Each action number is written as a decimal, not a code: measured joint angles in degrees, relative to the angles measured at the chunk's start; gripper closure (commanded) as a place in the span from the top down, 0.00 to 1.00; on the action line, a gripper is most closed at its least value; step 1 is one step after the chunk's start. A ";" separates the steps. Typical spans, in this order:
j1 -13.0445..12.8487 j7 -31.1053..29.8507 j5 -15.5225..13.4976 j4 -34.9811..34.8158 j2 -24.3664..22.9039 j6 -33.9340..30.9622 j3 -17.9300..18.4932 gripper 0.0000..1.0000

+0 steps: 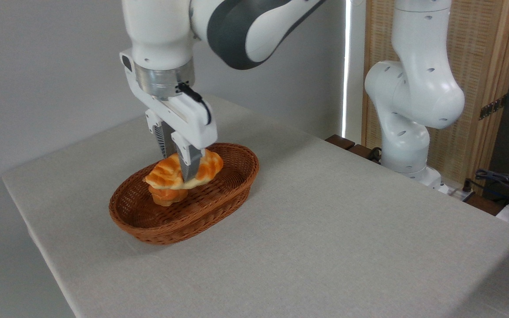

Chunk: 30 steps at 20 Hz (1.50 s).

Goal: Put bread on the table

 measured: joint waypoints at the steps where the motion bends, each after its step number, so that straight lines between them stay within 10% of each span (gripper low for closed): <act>1: 0.04 0.12 0.98 0.00 -0.14 -0.82 1.07 0.71; 4: 0.17 0.61 6.70 -0.41 0.15 -4.16 2.85 1.00; 7: 0.29 0.70 10.71 -1.29 1.42 -4.91 4.34 1.00; 30: -0.07 1.02 9.46 7.80 1.65 -4.52 4.52 1.00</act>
